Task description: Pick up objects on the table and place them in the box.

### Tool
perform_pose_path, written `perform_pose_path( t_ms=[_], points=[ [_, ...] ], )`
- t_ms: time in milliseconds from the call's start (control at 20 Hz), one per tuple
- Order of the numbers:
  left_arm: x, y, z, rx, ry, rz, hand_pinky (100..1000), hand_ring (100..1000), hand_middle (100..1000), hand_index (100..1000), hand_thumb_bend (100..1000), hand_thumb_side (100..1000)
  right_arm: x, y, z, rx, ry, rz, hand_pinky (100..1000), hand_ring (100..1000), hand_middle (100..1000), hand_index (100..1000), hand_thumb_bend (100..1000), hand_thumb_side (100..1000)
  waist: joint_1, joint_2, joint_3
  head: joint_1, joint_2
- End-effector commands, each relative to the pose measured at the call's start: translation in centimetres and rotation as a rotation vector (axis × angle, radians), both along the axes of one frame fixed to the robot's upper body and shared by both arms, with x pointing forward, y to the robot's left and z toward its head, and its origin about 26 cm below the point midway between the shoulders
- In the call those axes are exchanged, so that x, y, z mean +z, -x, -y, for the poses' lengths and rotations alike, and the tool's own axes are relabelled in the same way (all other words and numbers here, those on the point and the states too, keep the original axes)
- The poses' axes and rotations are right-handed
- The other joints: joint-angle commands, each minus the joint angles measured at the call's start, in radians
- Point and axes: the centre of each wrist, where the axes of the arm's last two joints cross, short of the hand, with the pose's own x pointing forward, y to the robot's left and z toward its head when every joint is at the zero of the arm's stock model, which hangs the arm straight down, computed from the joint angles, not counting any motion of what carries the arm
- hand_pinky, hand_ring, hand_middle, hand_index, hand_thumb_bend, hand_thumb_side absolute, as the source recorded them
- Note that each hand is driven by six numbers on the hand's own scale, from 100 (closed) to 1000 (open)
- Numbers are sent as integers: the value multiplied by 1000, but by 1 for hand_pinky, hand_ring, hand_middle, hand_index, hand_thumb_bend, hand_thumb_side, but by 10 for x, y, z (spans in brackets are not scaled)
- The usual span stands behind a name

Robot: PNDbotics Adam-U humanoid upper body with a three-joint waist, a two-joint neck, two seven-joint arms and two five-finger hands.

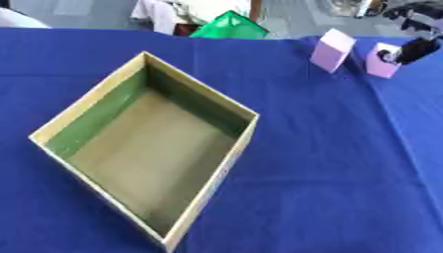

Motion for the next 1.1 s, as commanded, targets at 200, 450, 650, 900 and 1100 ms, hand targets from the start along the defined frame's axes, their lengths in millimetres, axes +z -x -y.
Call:
perform_pose_path(
  t_ms=[200, 450, 650, 900, 1100],
  points=[
    [29, 16, -8, 46, -32, 47, 798, 703, 674, 898, 658, 848, 15, 10, 8, -32, 29, 11, 792, 841, 910, 1000, 267, 283, 13, -29, 10, -18, 11],
    [44, 24, -15, 89, 24, 34, 800, 712, 684, 903, 665, 843, 12, 13, 14, -58, 29, 0, 798, 854, 914, 1000, 274, 282, 21, -30, 18, -34, 15],
    [54, 29, -17, 94, 59, 39, 800, 720, 692, 906, 677, 834, 11, 16, 17, -69, 34, 0, 806, 879, 924, 1000, 284, 278, 27, -30, 26, -47, 18],
    [76, 40, -17, 66, 110, 65, 801, 730, 701, 909, 691, 824, 8, 20, 23, -94, 37, -15, 817, 914, 931, 1000, 284, 280, 39, -34, 44, -71, 21],
    [88, 33, -22, 43, 154, 32, 803, 731, 701, 910, 688, 831, 5, 23, 28, -119, 35, -10, 816, 921, 938, 1000, 280, 278, 52, -35, 54, -77, 19]
  ],
)
